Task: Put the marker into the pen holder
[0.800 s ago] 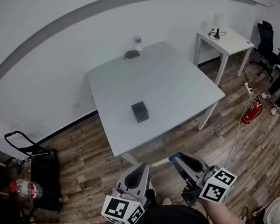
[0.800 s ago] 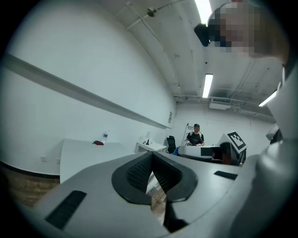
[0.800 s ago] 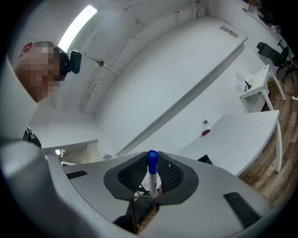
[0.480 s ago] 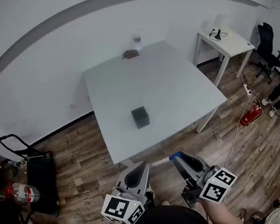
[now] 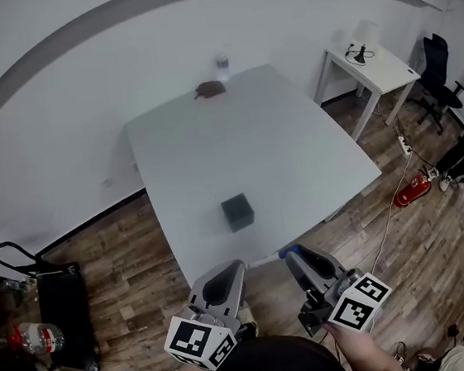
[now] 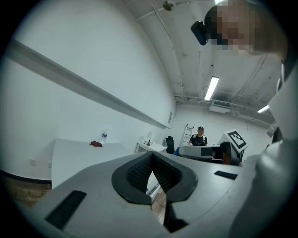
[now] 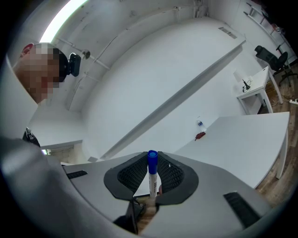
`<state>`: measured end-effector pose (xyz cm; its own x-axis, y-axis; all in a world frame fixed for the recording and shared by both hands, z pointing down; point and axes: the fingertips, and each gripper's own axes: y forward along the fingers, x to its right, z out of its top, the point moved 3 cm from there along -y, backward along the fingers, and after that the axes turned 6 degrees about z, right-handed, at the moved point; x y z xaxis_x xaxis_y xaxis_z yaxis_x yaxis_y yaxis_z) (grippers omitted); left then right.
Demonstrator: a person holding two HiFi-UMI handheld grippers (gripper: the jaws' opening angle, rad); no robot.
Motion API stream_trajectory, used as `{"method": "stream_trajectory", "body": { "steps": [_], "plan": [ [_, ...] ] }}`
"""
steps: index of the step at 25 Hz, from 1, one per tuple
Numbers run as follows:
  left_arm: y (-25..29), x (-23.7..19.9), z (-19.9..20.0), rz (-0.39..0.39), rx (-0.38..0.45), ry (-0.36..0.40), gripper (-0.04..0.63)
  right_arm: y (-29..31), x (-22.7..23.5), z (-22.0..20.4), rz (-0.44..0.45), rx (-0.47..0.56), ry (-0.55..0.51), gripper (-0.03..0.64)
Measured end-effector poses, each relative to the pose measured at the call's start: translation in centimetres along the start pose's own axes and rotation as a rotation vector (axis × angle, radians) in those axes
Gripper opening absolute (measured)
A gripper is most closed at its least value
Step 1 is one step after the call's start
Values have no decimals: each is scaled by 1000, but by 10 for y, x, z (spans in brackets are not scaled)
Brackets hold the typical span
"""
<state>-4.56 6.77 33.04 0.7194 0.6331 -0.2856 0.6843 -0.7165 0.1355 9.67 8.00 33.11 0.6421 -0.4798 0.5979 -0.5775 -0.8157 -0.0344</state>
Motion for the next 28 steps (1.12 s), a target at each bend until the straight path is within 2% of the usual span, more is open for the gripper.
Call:
{"method": "stream_trajectory", "body": {
  "steps": [8,17,23,28],
  "plan": [
    [25,-50,17,-26,1,-12,6,50,26,12,-70,26,-19,71],
    [50,-73,16,-36,-23,-38,6,76,49,17,-105,17,-7,71],
    [72,-88,16,5,-39,-54,6,96,84,18,-120,-22,2,71],
    [89,-101,17,58,-58,-59,6,122,121,3,-128,-113,-21,71]
  ]
}}
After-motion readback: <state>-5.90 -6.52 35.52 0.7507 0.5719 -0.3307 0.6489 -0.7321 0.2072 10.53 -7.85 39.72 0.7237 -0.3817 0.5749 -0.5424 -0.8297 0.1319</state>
